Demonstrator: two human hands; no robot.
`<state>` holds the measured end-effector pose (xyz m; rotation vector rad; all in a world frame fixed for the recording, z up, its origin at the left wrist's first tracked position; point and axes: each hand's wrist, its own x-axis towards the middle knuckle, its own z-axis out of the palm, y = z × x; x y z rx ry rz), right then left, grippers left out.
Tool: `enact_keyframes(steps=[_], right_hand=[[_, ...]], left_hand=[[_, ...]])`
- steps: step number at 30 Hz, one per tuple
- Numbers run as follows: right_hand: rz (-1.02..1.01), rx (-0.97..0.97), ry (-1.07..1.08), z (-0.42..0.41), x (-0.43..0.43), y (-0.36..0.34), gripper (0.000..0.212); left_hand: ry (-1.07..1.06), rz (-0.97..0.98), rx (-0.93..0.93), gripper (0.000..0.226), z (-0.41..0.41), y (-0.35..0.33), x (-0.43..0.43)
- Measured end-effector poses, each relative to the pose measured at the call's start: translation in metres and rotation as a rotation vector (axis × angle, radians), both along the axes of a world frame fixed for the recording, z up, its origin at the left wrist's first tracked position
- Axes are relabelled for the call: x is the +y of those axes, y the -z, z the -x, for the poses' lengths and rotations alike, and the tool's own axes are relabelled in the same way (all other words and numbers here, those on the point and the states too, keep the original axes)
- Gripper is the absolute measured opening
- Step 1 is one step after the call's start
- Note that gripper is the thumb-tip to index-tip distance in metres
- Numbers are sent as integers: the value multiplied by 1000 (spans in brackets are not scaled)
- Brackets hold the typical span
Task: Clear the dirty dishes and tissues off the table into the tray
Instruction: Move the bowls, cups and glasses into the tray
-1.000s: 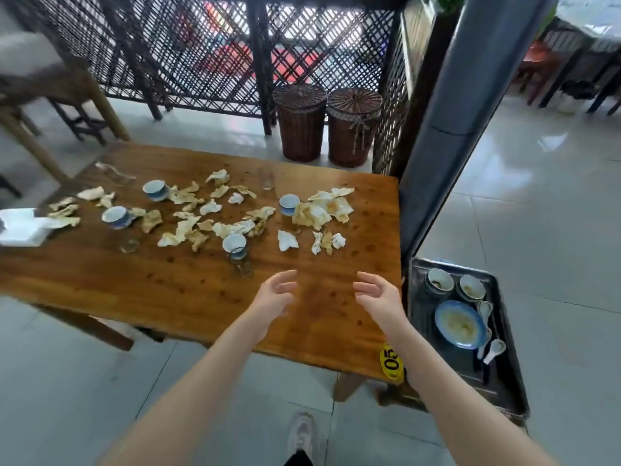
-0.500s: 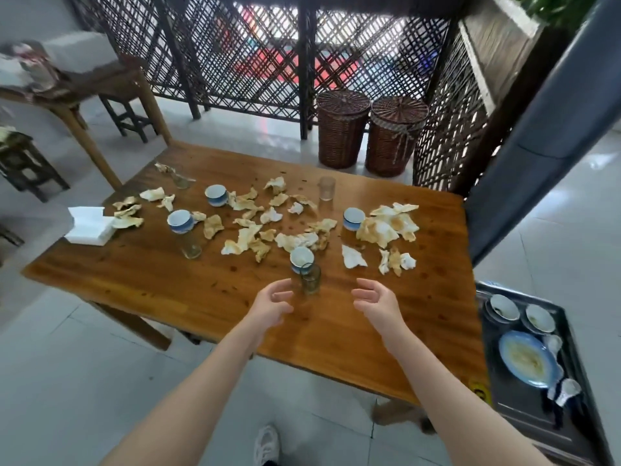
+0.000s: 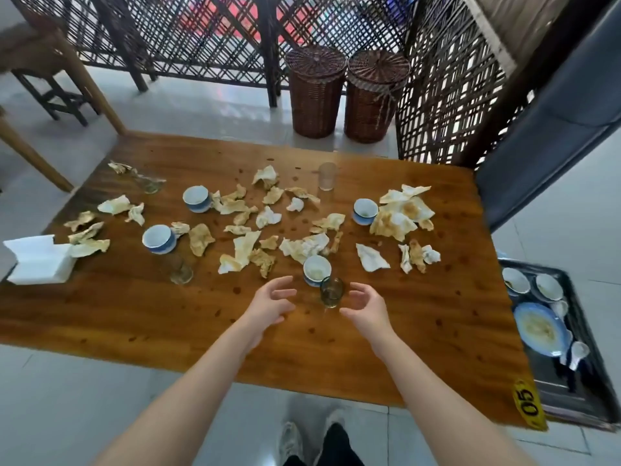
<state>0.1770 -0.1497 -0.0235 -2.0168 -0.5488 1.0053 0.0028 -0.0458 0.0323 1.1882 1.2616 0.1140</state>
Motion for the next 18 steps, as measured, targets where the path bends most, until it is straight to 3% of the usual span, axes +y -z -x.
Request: enact_keyframes(steps=[10,18], right_hand=[[74,-21,-42,3,37,33,58],[13,-10,-254,36,48,23,55]], left_hand=[[-120,3,46,54,17,23,26],[-247,-15,11,49,51,25,36]])
